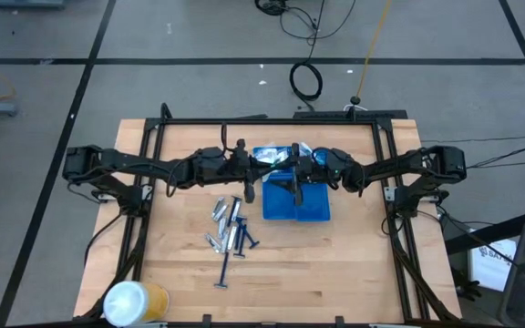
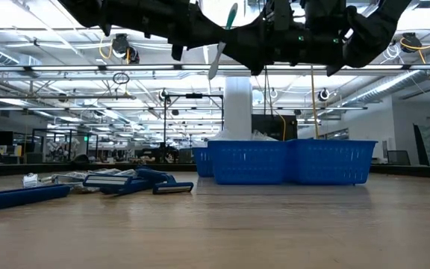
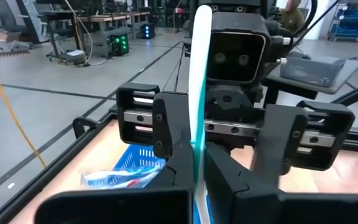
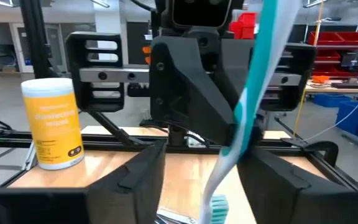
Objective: Pick & Place Travel size toiletries
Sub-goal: Put the green toothbrush into the top right blue basket
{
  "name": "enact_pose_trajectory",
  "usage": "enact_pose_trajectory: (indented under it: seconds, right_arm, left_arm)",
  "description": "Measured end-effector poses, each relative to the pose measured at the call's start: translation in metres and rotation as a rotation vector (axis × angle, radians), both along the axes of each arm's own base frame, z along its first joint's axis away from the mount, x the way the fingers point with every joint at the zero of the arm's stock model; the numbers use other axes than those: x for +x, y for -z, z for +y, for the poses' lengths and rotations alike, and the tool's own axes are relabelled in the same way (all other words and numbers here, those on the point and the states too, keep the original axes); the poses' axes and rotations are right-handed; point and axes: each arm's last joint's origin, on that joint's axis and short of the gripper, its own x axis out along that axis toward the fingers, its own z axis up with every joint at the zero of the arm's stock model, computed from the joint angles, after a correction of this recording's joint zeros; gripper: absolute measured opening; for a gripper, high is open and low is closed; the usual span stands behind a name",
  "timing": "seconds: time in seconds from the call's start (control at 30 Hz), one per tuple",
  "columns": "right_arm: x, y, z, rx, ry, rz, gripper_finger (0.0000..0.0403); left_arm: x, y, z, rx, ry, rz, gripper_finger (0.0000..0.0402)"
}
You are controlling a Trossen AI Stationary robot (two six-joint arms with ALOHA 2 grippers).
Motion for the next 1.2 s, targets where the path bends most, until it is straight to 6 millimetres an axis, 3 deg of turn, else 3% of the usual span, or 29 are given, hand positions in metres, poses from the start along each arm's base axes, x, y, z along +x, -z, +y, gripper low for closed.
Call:
enact_pose_trajectory:
  seconds: [0.3, 0.37, 0.53, 0.8, 0.97, 1.03, 1.2]
  right_arm:
    - [0.0, 0.001, -0.001, -0.033, 0.013, 0.01, 0.0033]
    - [0.0, 0.001, -0.001, -0.035, 0.01, 0.01, 0.0016]
    - [0.001, 0.004, -0.001, -0.041, 0.018, 0.023, 0.002]
    - [-0.002, 0.018, -0.013, -0.039, 0.091, 0.205, 0.0014]
    - [-0.027, 0.012, -0.039, -0.038, 0.174, 0.47, 0.0014]
    - [-0.041, 0.003, -0.047, -0.03, 0.258, 0.575, 0.0014]
    - [-0.075, 0.004, -0.055, -0.004, 0.393, 0.81, 0.0015]
  left_arm:
    - [0.0, 0.0, -0.001, -0.003, 0.016, -0.001, 0.001]
    - [0.0, 0.0, -0.001, 0.0, 0.018, 0.001, 0.0005]
    - [0.0, 0.0, -0.001, -0.003, 0.013, -0.004, 0.0031]
    - [-0.003, -0.006, 0.002, 0.0, -0.109, -0.04, 0.0125]
    - [-0.01, -0.014, 0.006, 0.018, -0.199, -0.021, 0.0186]
    - [-0.013, -0.007, 0.006, 0.025, -0.235, 0.067, 0.0202]
    - [-0.019, 0.007, 0.009, 0.027, -0.342, 0.213, 0.0219]
